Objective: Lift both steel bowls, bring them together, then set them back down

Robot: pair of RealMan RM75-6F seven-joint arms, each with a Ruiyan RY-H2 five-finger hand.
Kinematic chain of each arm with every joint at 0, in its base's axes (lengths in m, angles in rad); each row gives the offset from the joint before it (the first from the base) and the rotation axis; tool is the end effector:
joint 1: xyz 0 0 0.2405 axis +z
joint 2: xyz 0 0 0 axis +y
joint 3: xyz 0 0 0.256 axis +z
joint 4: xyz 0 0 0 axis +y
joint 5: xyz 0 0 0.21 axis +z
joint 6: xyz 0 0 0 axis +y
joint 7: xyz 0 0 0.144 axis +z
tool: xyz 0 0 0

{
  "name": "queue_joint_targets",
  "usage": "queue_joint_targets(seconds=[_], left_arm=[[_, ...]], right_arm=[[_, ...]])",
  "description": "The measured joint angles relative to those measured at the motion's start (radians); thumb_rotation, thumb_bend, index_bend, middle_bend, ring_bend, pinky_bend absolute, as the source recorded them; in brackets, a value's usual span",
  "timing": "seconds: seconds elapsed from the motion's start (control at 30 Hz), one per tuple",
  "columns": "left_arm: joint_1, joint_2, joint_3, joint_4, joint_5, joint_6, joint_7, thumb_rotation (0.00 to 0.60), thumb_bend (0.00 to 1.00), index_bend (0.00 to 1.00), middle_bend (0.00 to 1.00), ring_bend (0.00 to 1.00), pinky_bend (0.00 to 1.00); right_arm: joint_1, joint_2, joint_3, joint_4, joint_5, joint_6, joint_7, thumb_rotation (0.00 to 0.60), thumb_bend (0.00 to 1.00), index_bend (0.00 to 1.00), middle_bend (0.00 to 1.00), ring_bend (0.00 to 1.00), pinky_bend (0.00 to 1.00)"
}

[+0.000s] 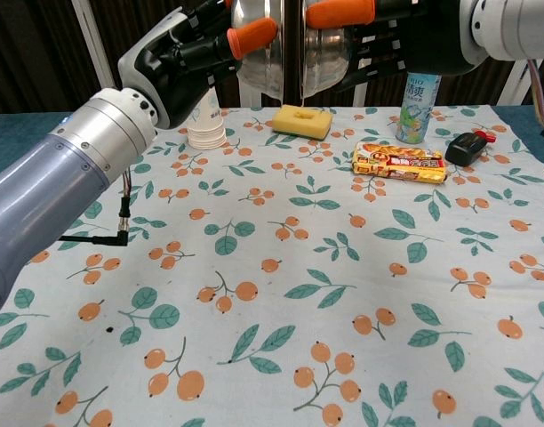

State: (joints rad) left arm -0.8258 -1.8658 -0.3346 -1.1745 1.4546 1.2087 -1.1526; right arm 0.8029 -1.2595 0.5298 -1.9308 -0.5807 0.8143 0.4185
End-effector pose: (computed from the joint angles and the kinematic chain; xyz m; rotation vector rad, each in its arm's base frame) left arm -0.0562 0.3610 -0.0375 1.1007 1.9040 2.1206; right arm -0.0521 -0.3581 0.0756 1.1200 -2.1869 1.5483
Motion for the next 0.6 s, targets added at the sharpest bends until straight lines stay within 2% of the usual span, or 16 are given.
queue_joint_targets(seconds=[0.27, 0.6], left_arm=[[0.001, -0.003, 0.008, 0.005, 0.001, 0.003, 0.011, 0.600, 0.01, 0.41, 0.29, 0.18, 0.42], [-0.024, -0.057, 0.011, 0.034, 0.010, 0.007, 0.005, 0.600, 0.01, 0.41, 0.29, 0.18, 0.42]], right_arm=[[0.001, 0.001, -0.002, -0.007, -0.014, -0.005, -0.005, 0.600, 0.05, 0.38, 0.29, 0.38, 0.41], [0.016, -0.006, -0.019, -0.026, -0.007, -0.028, -0.015, 0.600, 0.05, 0.38, 0.29, 0.38, 0.42]])
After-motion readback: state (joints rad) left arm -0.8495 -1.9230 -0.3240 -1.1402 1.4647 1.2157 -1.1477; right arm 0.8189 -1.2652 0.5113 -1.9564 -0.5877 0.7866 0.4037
